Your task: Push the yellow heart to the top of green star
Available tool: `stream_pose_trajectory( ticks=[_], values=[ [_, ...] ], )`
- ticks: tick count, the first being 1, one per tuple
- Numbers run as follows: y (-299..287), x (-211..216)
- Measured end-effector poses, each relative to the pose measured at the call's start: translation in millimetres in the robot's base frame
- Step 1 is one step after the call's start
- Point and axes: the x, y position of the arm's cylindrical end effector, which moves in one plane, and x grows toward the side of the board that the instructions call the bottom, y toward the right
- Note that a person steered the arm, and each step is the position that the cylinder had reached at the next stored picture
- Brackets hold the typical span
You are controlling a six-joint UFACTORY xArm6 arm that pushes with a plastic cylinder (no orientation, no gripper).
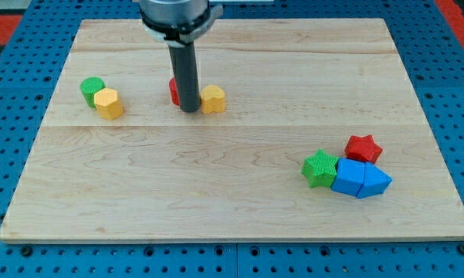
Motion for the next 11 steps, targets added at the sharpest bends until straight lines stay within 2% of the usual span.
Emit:
stream_pose_trajectory(
  ticks=[1,2,4,5,6,8,10,11],
  values=[
    [38,-6],
    [111,9],
    [160,-10],
    [166,33],
    [151,16],
    [162,64],
    [110,76],
    [172,90]
  ],
)
